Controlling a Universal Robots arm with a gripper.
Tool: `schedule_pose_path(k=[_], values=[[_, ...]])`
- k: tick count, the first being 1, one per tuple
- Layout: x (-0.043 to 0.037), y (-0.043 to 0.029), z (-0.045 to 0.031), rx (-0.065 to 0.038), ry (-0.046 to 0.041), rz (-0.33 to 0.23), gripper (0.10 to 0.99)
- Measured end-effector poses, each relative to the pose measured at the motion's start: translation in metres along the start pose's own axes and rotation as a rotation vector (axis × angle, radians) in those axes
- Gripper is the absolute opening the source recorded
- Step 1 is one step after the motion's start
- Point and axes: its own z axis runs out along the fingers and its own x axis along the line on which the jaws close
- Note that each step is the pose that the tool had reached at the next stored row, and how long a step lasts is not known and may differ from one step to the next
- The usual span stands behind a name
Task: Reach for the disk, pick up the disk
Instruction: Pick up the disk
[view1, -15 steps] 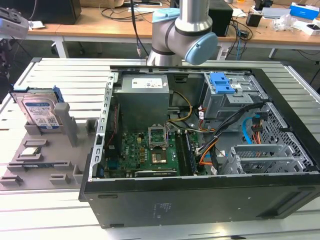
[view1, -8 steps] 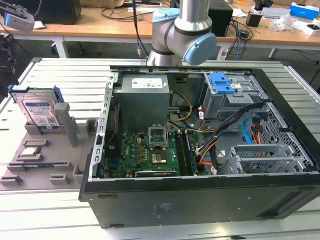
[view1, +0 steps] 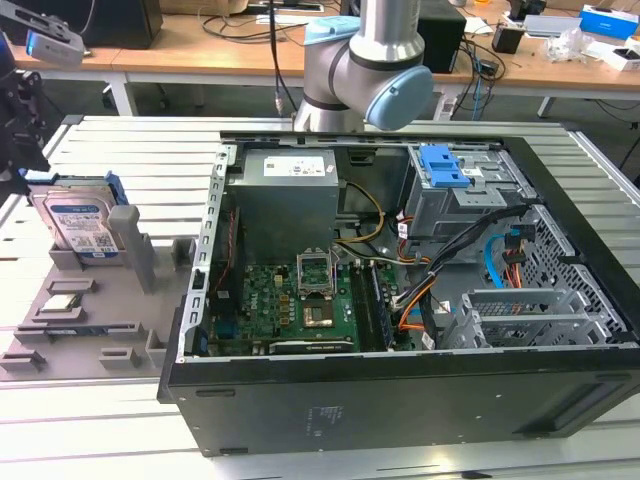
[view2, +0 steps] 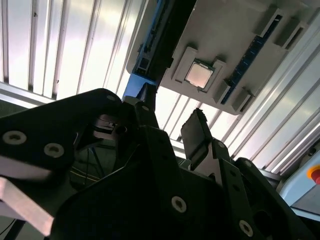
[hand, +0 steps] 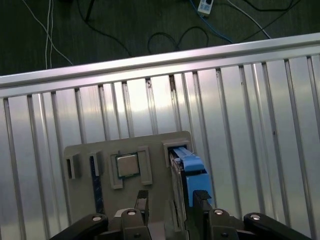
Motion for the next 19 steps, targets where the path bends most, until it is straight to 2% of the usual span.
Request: schedule_pose_path(k=[2, 3, 7, 11, 15, 18, 19], values=[[-0.0031, -0.0012, 0.0004, 0.0, 0.0, 0.0, 0.482], [-0.0092, -0.0025, 0.0005, 0.0, -0.0001, 0.0, 0.482], [-0.0187, -0.0028, 0.0026, 0.0, -0.0001, -0.001, 0.482], [-0.0239, -0.0026, 0.0103, 0.0, 0.0003, -0.007, 0.482], [-0.0261, -0.0037, 0.0224, 0.0, 0.0022, -0.02, 0.482], [-0.0264, -0.0065, 0.0318, 0.001, 0.0065, -0.092, 0.482], [-0.0264, -0.0073, 0.0334, 0.001, 0.0072, -0.101, 0.482]])
